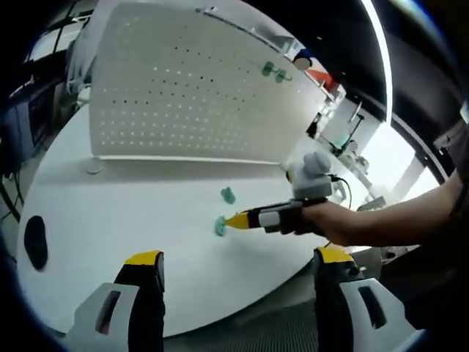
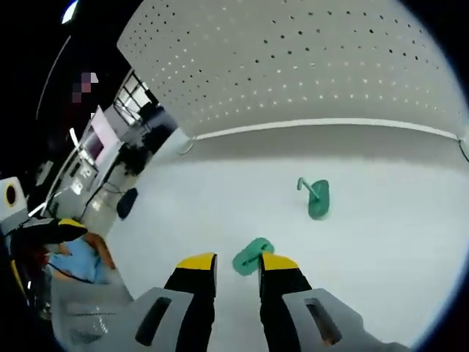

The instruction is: Insert the hook assembly into the mounting plate slot until the hook locks in place.

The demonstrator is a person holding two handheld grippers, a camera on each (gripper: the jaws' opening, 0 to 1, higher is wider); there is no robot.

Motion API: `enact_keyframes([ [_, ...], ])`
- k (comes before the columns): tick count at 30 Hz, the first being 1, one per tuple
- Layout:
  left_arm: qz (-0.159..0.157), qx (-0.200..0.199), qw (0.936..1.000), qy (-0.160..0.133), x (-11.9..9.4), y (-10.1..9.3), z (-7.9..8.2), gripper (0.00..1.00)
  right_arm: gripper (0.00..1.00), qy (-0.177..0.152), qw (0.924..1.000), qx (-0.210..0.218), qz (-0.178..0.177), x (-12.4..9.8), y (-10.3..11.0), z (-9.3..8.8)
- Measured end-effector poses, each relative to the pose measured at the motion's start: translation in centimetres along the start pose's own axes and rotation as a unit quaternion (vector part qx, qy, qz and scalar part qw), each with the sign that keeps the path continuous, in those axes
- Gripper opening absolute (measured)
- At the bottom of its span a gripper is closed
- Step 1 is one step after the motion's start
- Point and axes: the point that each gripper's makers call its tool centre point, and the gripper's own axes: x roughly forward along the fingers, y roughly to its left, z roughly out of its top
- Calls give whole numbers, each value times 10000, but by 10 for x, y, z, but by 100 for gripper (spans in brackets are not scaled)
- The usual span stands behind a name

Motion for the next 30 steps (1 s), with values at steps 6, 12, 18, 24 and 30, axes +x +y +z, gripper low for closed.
enact_keyframes([
  [6, 12, -24, 10000, 8, 0, 3, 0, 85, 13, 236, 9997, -106, -42, 9, -2, 3],
  [12, 17, -47, 10000, 15, -1, 5, -1, 85, 6, 435, 9989, -108, -103, 18, -9, 4],
  [18, 39, -81, 10000, 17, -1, 7, -3, 85, 1, 609, 9977, -252, -150, 20, -14, 4],
  [24, 36, -68, 10000, 5, -1, 7, -1, 85, 1, 619, 9967, -497, -194, 20, -13, 5],
  [30, 14, -39, 10000, -1, 0, 5, 0, 85, 0, 690, 9912, -1115, -164, 17, -11, 3],
])
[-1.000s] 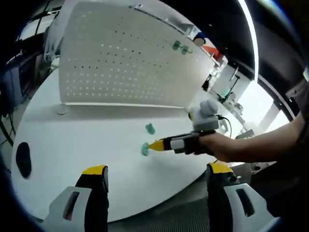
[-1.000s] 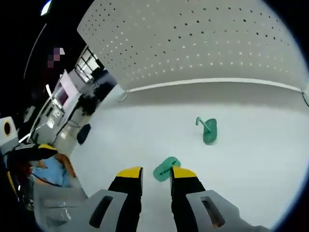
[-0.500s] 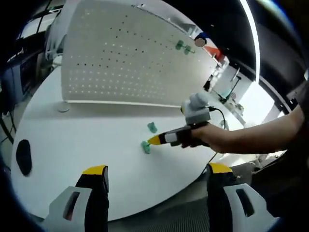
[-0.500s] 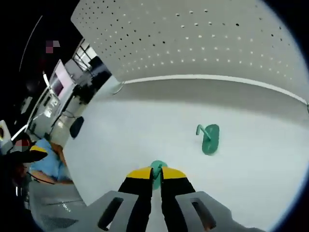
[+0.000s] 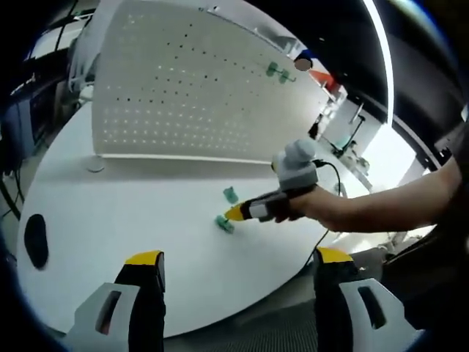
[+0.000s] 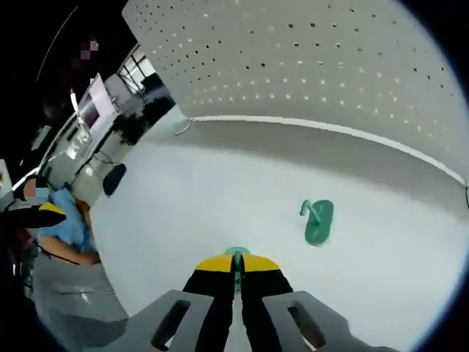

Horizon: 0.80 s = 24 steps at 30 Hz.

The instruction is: Insert the hook assembly into the mounting plate slot until the hook locks in place.

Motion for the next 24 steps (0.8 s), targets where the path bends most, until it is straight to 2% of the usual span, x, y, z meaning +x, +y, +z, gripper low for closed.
enact_keyframes([
  [10, 14, 78, 10000, -34, -2, -3, 5, 86, 0, -290, 9995, -93, 2, -12, -3, 14],
  [24, 2, 179, 9997, -138, -8, -8, 9, 89, 0, -477, 9987, -192, -17, -24, -2, 24],
])
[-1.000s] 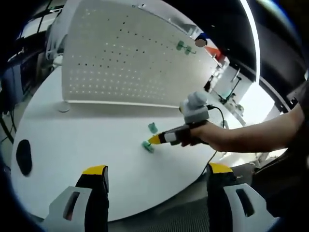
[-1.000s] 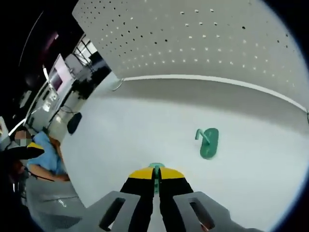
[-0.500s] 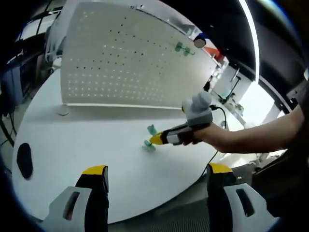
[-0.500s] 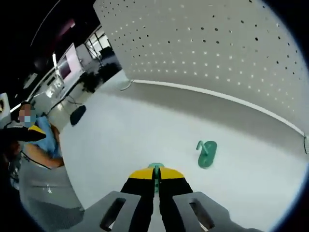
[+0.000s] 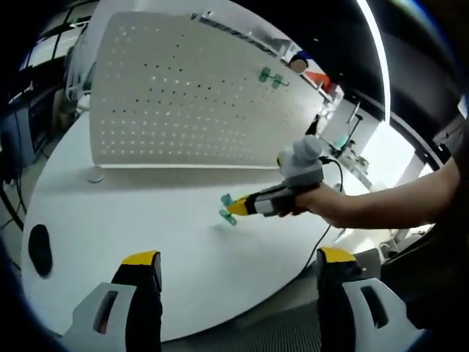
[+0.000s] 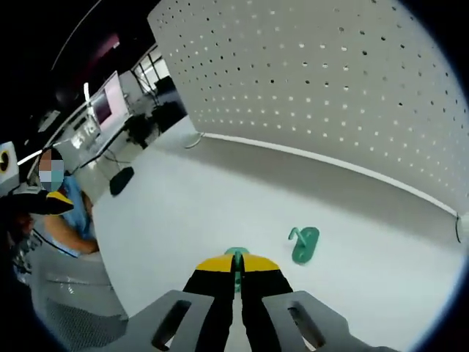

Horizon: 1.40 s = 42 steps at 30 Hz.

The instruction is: Insert the hook assembly into the mounting plate slot until the hook locks in place.

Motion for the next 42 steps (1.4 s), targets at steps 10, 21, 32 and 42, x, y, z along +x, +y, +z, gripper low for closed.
enact_keyframes([
  [10, 27, 50, 9999, -115, -7, -5, 3, 94, 0, -77, 9999, -120, 17, -9, 6, 2],
  [21, 74, 100, 9998, -154, -13, -12, 4, 99, 0, -267, 9994, -239, 26, -25, 8, 14],
  [32, 191, 151, 9992, -305, -22, -14, 12, 99, 0, -475, 9973, -560, 76, -40, 16, 25],
  [42, 253, 53, 9986, -456, -27, -15, 14, 98, 0, -601, 9951, -774, 143, -50, 26, 35],
])
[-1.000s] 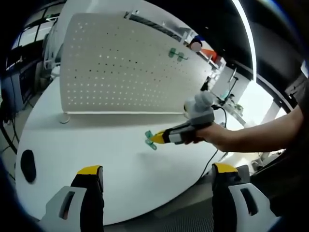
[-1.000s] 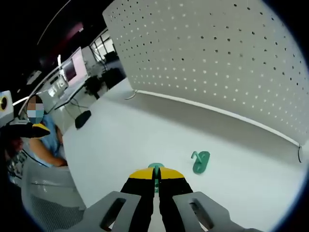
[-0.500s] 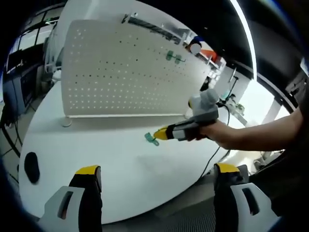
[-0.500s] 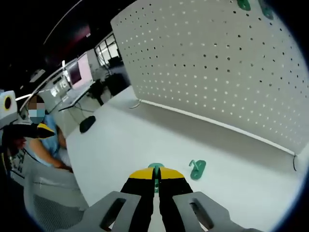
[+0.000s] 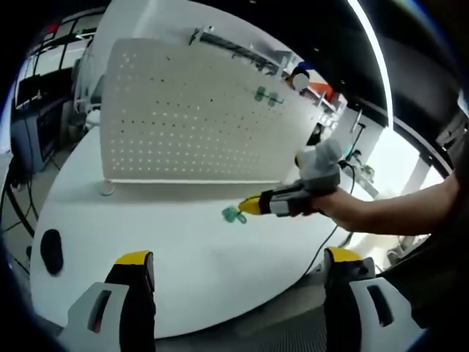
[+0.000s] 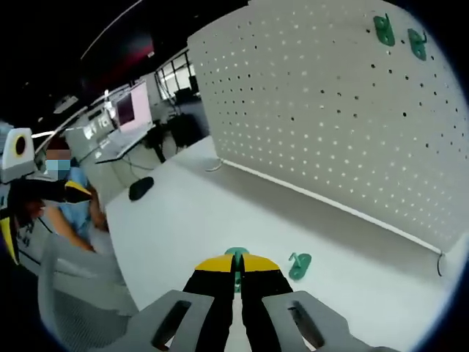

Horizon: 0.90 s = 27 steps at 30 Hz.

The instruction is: Insert the hook assembly into the mounting plate slot until the hook locks in place.

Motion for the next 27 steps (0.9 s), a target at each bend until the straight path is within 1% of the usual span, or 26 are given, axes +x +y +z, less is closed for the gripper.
enact_keyframes([
  [2, 22, -13, 10000, -42, -1, 0, 1, 98, 0, -8, 9999, -103, 25, -1, 2, 4],
  [6, 52, -1, 10000, -34, -3, 1, 0, 97, 0, -147, 9998, -143, 57, -6, 7, 17],
  [12, 78, -129, 9998, -101, -6, 3, 3, 96, 0, -275, 9994, -189, 116, -13, 14, 25],
  [15, 134, -32, 9999, -31, -6, 3, 1, 96, 0, -333, 9991, -210, 171, -17, 21, 30],
  [19, 131, -16, 9999, -3, -6, 4, 1, 96, 0, -485, 9983, -215, 223, -23, 29, 38],
  [24, 139, -28, 9999, -14, -4, 3, 3, 96, 0, -636, 9973, -240, 275, -30, 35, 42],
  [27, 118, -56, 9999, -11, -2, 2, 2, 96, 0, -607, 9974, -241, 291, -30, 37, 40],
])
